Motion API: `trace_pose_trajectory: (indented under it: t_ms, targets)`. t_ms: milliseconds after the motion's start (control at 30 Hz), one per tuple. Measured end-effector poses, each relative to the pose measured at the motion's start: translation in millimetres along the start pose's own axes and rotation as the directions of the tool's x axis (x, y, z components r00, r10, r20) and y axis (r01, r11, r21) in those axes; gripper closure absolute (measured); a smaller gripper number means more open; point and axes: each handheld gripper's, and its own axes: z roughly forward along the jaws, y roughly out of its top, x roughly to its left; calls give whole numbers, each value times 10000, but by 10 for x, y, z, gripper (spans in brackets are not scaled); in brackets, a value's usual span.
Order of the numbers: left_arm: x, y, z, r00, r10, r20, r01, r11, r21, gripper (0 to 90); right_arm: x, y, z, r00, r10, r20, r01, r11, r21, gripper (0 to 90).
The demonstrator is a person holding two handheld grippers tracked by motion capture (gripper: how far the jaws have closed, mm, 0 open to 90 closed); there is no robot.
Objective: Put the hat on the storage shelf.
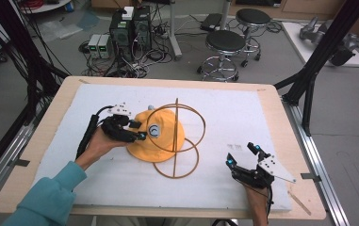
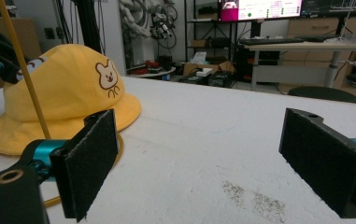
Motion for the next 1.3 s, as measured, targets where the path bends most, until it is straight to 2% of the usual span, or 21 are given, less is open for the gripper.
trace_pose_trajectory:
  t_ms: [33, 67, 167, 267, 500, 667, 800, 967, 1300]
  targets:
    - [1, -12, 14, 10000, -6, 70, 6, 10000, -10, 596, 1, 0, 0, 10000, 11, 1, -11, 10000, -4, 107]
    - [8, -23, 22, 9998, -69, 167, 70, 10000, -42, 691, 0, 0, 0, 10000, 7, 5, -7, 10000, -2, 107]
    - [46, -43, 34, 9992, -285, 265, 289, 9995, -140, 854, 1, 0, -1, 10000, 36, 18, -36, 10000, 4, 107]
    - [34, -36, 36, 9995, -289, 85, 290, 9995, -122, 870, 3, -1, -5, 9999, 102, 26, -102, 9999, 14, 107]
    - [2, -22, -8, 9999, 93, -116, -95, 9999, -112, 875, 2, -1, -6, 9999, 119, 21, -119, 9999, -1, 107]
    - [9, -18, -82, 9999, 18, -163, -22, 9998, -217, 875, -5, -1, -6, 10000, 53, 34, -53, 10000, -44, 107]
    - [47, -18, -237, 9993, -37, -383, 22, 9992, -387, 875, -1, -2, -9, 9999, 156, 34, -156, 9999, -43, 107]
    - [122, -54, -531, 9959, -427, -798, 361, 9959, -826, 875, -2, -1, -10, 9999, 148, 23, -148, 9999, -41, 107]
    - [211, 25, -1146, 9828, -699, -1708, 425, 9863, -1592, 875, 6, -2, -8, 10000, 92, 9, -92, 10000, -10, 107]
